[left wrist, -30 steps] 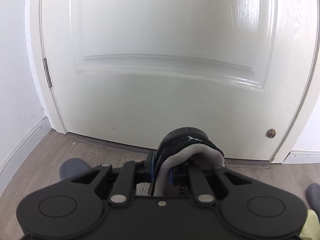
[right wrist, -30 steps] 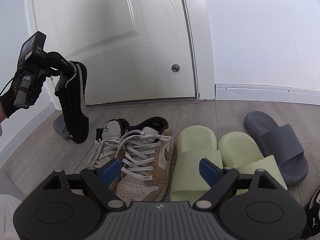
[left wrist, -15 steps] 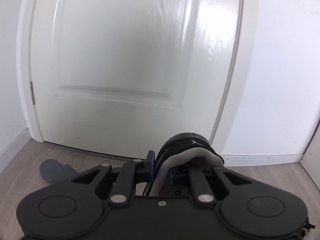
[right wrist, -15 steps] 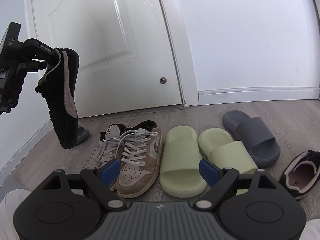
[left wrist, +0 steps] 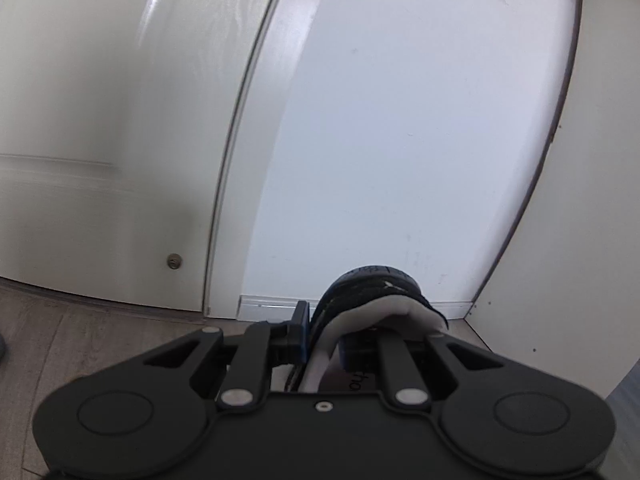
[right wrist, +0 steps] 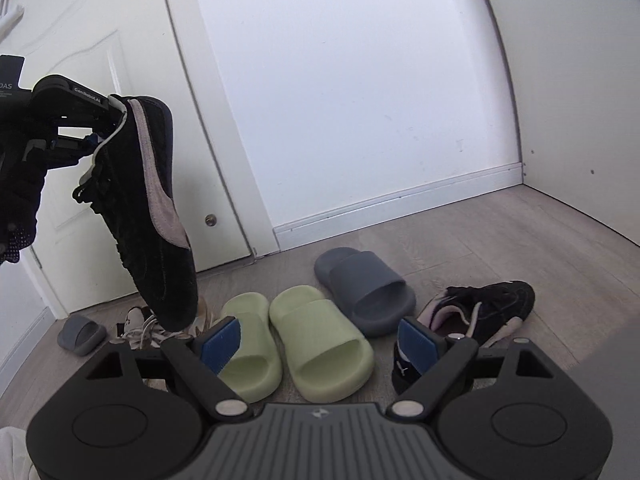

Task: Organize scattered shoes
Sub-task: 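Lift the black Puma sneaker with the left tool and carry it, then lower the Puma sneaker beside its pair and open the left tool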

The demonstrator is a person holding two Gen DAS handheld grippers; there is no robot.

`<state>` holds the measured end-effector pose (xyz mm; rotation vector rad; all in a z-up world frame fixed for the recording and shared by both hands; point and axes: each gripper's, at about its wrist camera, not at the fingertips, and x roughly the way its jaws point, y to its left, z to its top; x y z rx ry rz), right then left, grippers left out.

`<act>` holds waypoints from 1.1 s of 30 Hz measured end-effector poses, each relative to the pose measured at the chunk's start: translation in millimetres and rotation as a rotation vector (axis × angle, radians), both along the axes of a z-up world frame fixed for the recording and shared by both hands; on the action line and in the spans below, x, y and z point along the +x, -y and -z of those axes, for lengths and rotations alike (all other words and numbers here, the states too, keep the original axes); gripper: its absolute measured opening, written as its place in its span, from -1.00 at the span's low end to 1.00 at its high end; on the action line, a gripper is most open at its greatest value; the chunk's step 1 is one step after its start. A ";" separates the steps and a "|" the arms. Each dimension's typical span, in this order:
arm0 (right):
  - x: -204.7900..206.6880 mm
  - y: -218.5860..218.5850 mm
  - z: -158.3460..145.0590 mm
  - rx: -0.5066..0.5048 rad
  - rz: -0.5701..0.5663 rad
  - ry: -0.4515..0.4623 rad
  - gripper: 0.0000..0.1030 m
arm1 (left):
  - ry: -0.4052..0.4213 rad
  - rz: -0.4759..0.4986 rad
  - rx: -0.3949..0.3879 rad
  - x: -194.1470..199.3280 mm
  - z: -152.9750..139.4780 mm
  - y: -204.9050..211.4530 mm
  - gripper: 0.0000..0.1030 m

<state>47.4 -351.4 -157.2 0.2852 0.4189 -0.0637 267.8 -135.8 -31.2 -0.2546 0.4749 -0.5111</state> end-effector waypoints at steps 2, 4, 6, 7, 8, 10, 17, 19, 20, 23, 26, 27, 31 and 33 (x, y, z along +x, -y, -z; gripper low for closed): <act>-2.5 12.6 0.3 0.017 0.032 0.016 0.69 | -0.022 0.051 -0.013 15.0 3.1 41.4 -0.73; -5.4 23.5 1.0 0.029 0.060 0.027 0.69 | -0.054 0.083 -0.029 34.4 7.8 79.6 -0.73; -7.7 36.3 3.4 0.045 0.092 0.042 0.69 | -0.099 0.105 -0.051 58.9 20.0 117.2 -0.73; -9.2 42.5 5.0 0.054 0.107 0.049 0.69 | -0.122 0.116 -0.062 71.0 26.0 135.6 -0.73; -10.3 48.6 6.8 0.064 0.121 0.056 0.69 | -0.144 0.119 -0.065 81.5 32.2 149.5 -0.73; -10.5 58.1 11.1 0.081 0.144 0.065 0.69 | -0.209 0.121 -0.027 102.5 46.2 202.4 -0.73; -4.1 76.8 24.3 0.129 0.199 0.096 0.69 | -0.256 0.119 0.157 161.4 114.3 296.6 -0.74; -1.7 79.6 28.0 0.151 0.195 0.097 0.69 | -0.292 0.061 0.180 176.5 133.4 303.6 -0.74; -0.6 80.9 29.9 0.160 0.193 0.097 0.69 | -0.305 0.044 0.179 181.6 140.1 300.8 -0.74; 4.0 85.6 35.7 0.189 0.192 0.086 0.69 | -0.349 0.011 0.185 202.5 156.7 293.1 -0.74; 5.7 91.3 39.0 0.223 0.206 0.081 0.69 | -0.369 -0.045 0.252 209.7 175.8 280.8 -0.75; 3.8 91.6 37.4 0.229 0.212 0.084 0.69 | -0.402 -0.074 0.272 214.2 185.6 273.5 -0.75; 2.0 90.1 32.9 0.213 0.228 0.080 0.69 | -0.552 -0.136 0.259 223.9 220.3 236.0 -0.74; 1.2 87.8 31.5 0.193 0.230 0.076 0.69 | -0.581 -0.129 0.240 221.9 232.9 226.3 -0.60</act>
